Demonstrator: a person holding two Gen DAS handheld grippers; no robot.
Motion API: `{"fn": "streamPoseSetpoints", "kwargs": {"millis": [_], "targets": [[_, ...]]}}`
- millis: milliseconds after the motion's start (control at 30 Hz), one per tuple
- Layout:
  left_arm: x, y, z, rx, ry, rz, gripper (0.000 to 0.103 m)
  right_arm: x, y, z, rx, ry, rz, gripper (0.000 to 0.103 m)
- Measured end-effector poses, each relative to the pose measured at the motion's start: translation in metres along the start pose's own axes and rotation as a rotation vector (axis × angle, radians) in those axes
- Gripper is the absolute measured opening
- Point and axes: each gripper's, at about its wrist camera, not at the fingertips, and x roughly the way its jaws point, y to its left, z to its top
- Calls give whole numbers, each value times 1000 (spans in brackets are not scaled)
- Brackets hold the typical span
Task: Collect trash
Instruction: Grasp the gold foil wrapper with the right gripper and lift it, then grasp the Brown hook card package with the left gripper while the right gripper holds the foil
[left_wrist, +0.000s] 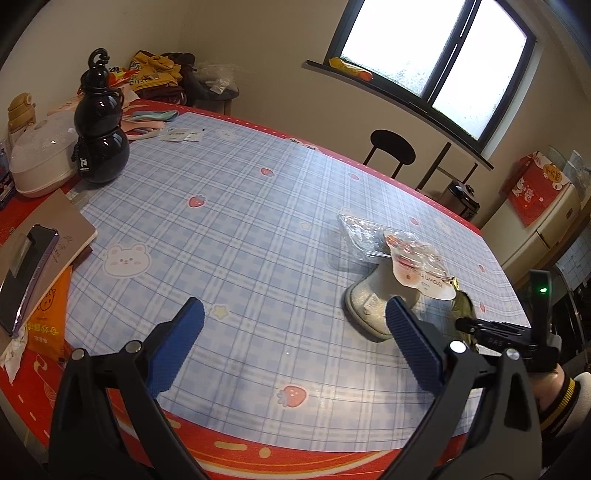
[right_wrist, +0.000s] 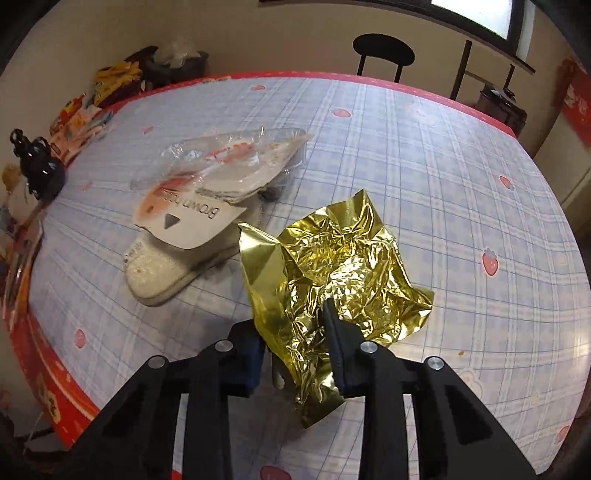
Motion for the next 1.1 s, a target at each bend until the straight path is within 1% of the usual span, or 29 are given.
{"fn": "streamPoseSetpoints", "kwargs": {"millis": [67, 133, 333, 433, 500, 667, 767, 833, 867, 900, 967, 1033, 1100], "targets": [[2, -7, 0, 9, 6, -7, 97, -14, -3, -2, -2, -24, 20, 24], [5, -16, -1, 24, 13, -16, 97, -24, -11, -2, 9, -41, 35, 17], [14, -47, -5, 71, 50, -62, 96, -50, -31, -10, 36, -105, 47, 8], [15, -64, -7, 116, 57, -98, 94, -63, -44, -12, 48, -150, 42, 7], [18, -73, -6, 126, 69, -119, 87, -71, -56, -13, 74, -176, 45, 5], [32, -87, -2, 98, 95, -163, 86, -85, -79, -18, 134, -208, 37, 4], [46, -101, 3, 119, 99, -187, 86, -86, -90, -25, 155, -208, 21, 4], [61, -114, 9, 138, 107, -182, 89, -87, -94, -28, 164, -209, 13, 4], [69, -120, 12, 143, 113, -179, 95, -88, -95, -29, 167, -211, 10, 4], [77, -126, 15, 142, 117, -177, 96, -89, -97, -30, 170, -214, 9, 4], [96, -139, 21, 131, 149, -221, 97, -91, -99, -33, 170, -216, 4, 4], [116, -155, 25, 143, 187, -208, 97, -92, -102, -35, 173, -217, -2, 4], [133, -169, 29, 176, 203, -177, 97, -92, -105, -38, 179, -217, -7, 4]]}}
